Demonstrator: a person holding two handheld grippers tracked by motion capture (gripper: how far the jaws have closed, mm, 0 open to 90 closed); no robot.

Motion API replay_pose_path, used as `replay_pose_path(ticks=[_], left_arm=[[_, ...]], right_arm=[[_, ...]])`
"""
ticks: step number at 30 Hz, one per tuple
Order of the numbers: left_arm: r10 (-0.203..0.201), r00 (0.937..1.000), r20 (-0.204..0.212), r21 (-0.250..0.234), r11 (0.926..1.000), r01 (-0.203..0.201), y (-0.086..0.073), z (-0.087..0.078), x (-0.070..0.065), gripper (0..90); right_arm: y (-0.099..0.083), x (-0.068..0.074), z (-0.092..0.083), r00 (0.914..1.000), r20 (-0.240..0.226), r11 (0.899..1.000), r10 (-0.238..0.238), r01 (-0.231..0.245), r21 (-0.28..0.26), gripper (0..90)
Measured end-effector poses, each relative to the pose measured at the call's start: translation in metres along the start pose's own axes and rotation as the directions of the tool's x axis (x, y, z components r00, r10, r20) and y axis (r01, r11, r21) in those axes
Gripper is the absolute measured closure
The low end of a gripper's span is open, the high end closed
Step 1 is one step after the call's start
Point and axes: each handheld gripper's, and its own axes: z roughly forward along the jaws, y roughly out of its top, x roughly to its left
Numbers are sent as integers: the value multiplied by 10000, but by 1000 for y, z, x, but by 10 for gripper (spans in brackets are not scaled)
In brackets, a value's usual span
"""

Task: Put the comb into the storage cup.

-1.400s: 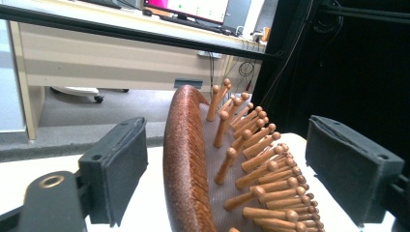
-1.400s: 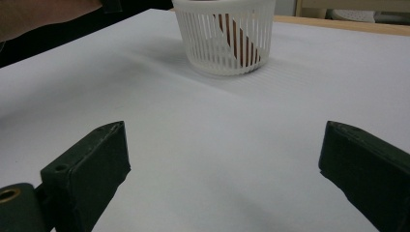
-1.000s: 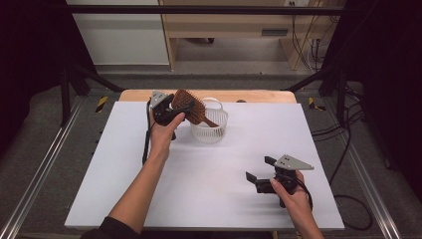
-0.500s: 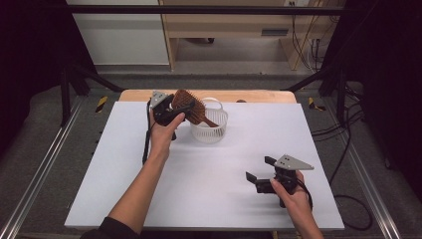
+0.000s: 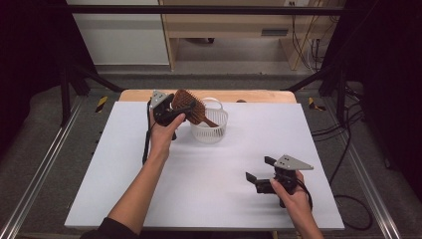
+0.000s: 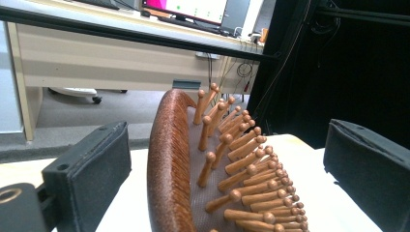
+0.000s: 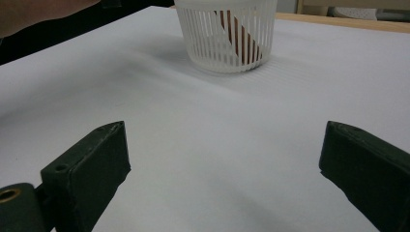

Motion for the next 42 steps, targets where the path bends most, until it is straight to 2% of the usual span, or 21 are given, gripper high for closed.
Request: replay_pose_path(ticks=[4,20,28,32,42], left_arm=[[181,9998,-35,36,9998,-181,0,-1,-1,24],[340,9994,49,-98,9994,-340,3,-3,-6,24],[875,9961,-87,-52,9961,-876,4,-4,-10,24],[892,9960,-96,-184,9958,-894,6,-5,-12,24],[1054,9944,-120,-170,9943,-1056,7,-8,-15,24]], right_arm=[[0,0,0,10000,-7,10000,0,0,8,44],[0,0,1,10000,-14,10000,-18,18,24,43],[0,1,1,10000,-40,10000,-31,31,51,43],[0,1,1,10000,-41,10000,-23,23,54,43],[0,1,1,10000,-53,10000,-32,32,57,43]])
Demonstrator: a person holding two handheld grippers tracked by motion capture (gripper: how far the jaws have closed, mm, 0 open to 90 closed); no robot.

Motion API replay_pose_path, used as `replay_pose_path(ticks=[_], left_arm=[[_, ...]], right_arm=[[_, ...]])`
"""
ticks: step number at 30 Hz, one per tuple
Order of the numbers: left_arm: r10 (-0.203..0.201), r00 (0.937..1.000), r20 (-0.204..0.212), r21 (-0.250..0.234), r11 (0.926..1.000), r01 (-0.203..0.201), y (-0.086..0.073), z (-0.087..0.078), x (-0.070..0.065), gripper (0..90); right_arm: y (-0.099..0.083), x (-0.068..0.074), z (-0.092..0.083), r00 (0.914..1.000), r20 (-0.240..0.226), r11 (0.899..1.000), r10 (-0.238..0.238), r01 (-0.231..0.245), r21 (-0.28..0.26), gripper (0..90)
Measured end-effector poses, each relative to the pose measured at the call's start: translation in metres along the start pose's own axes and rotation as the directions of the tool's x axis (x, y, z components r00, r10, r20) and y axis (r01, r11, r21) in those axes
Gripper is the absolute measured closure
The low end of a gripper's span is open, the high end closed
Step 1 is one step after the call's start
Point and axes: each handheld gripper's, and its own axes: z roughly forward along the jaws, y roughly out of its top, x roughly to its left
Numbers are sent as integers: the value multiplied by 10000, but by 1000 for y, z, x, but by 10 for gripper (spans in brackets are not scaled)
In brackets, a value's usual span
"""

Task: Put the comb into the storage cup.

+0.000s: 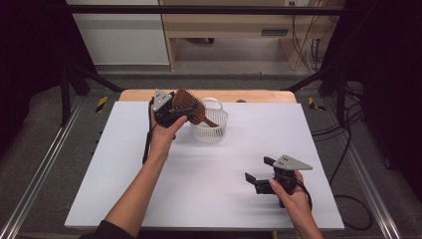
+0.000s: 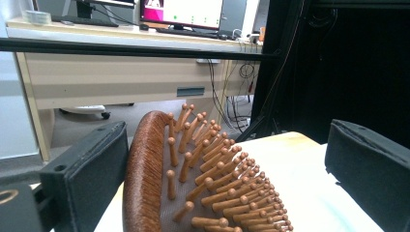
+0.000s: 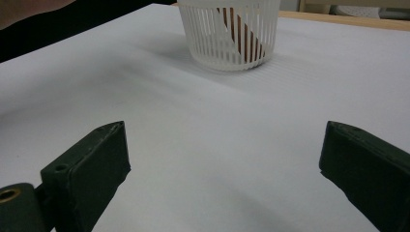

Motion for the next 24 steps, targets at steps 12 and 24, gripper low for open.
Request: replay_pose_path(ticks=[12,24], left_arm=[[194,9997,-120,-82,9998,-195,3,-4,0,23],[448,9985,-312,-31,9990,-449,5,-9,-2,24]], right_arm=[[0,1,0,10000,-11,10000,-21,21,26,43],[0,1,0,10000,-18,10000,-34,34,41,43]])
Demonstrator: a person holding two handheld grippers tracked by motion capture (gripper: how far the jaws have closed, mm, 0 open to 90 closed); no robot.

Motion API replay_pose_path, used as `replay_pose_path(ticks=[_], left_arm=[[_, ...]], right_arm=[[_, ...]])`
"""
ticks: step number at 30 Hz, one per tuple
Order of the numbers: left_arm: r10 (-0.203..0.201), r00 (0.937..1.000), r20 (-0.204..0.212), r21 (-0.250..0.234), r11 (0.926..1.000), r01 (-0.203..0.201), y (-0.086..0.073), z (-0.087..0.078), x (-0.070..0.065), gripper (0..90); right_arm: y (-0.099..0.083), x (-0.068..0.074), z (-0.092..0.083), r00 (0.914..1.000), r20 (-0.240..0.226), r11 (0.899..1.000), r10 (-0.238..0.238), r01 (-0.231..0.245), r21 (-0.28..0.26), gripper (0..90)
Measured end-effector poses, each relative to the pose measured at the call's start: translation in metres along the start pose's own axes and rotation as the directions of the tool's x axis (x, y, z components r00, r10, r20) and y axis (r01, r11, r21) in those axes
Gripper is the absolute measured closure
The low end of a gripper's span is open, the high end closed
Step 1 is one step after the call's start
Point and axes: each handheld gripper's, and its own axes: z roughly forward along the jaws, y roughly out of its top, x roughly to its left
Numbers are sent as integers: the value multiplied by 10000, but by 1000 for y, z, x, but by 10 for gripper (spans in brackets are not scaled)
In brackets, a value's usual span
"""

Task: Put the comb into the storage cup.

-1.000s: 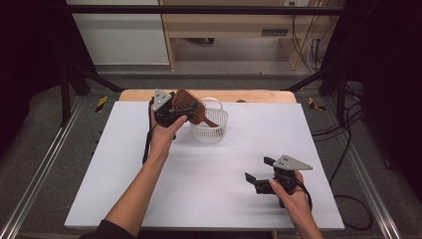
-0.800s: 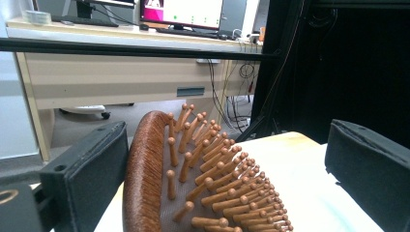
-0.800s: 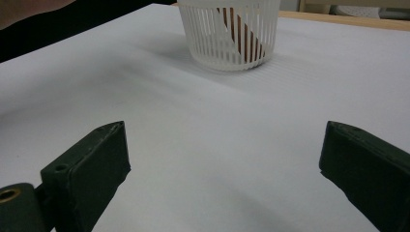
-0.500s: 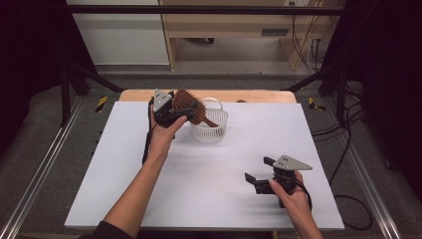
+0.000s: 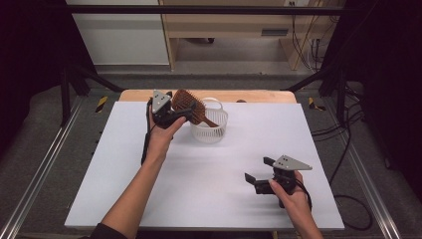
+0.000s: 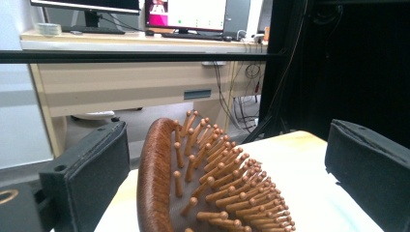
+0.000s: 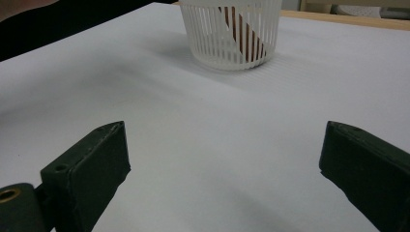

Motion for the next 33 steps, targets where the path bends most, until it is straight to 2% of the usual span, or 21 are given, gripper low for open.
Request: replay_pose_path(ticks=[12,16,27,33], left_arm=[[-67,9999,-77,68,10000,67,0,-11,-1,28],[-8,9997,-235,229,9997,13,2,-16,-2,31],[136,9999,-84,413,9991,-132,13,-34,-9,31],[-48,10000,80,393,9992,45,21,-43,-8,30]], right_arm=[[0,1,1,10000,-11,10000,-7,7,23,42],[0,1,1,10000,-26,10000,-33,33,44,42],[0,1,-1,9998,134,9999,-131,131,-4,42],[-1,0,-2,9997,205,9999,-110,111,-30,43]])
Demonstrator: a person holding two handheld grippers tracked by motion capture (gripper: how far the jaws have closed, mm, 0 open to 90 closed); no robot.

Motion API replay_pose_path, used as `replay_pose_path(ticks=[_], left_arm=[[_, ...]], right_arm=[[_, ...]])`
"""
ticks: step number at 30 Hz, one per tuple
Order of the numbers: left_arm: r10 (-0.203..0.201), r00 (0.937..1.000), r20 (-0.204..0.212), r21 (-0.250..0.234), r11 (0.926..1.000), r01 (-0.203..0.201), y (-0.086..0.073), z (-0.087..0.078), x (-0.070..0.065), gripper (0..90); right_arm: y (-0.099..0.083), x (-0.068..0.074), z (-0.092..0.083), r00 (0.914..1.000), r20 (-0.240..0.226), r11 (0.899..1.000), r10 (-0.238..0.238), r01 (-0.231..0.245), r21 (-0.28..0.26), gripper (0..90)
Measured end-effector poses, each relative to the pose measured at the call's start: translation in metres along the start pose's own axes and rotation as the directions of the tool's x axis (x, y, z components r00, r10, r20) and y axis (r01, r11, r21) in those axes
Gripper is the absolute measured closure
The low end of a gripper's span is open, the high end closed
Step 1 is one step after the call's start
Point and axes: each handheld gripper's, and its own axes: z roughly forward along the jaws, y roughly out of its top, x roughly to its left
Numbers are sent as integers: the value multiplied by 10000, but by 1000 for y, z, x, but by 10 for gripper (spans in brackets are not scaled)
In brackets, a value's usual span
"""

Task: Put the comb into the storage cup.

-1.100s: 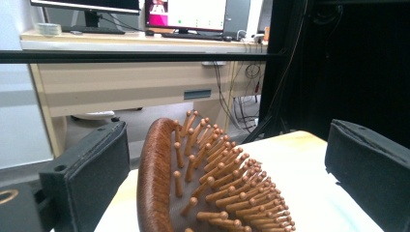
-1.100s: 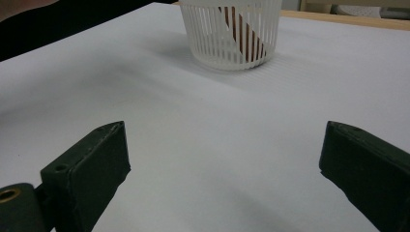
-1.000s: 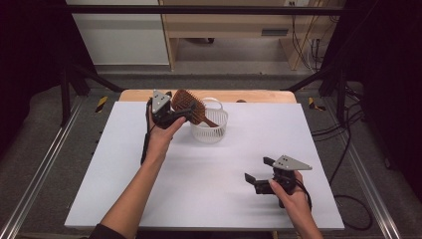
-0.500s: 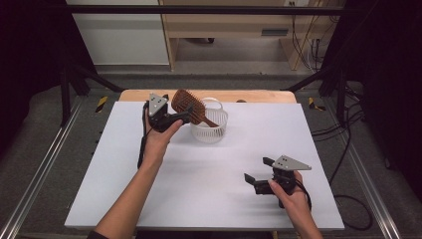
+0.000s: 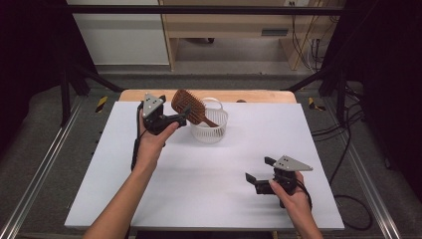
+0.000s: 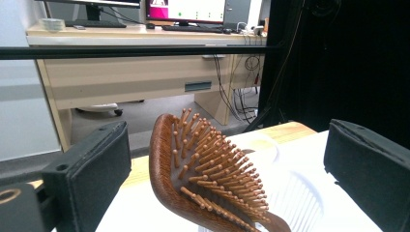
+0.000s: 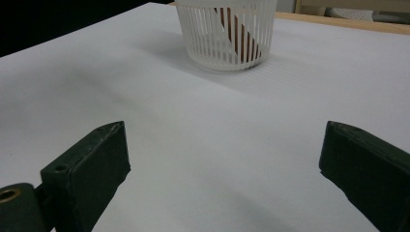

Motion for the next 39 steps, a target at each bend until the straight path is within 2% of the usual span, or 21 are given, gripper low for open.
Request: replay_pose_path(ticks=[4,18,27,39], left_arm=[[-163,9998,79,19,9999,163,3,-6,0,30],[0,9996,269,-148,9999,3,16,-24,-1,27],[62,9994,331,-313,9995,-52,24,-37,3,23],[226,9996,154,-476,9986,-219,31,-62,14,20]], right_arm=[[0,0,-1,10000,58,10000,-50,51,-52,43],[0,-2,-3,9996,211,9998,-172,174,-115,44],[-1,-1,-3,9981,432,9988,-440,448,-182,52],[-1,-1,-7,9939,878,9934,-663,740,-873,44]])
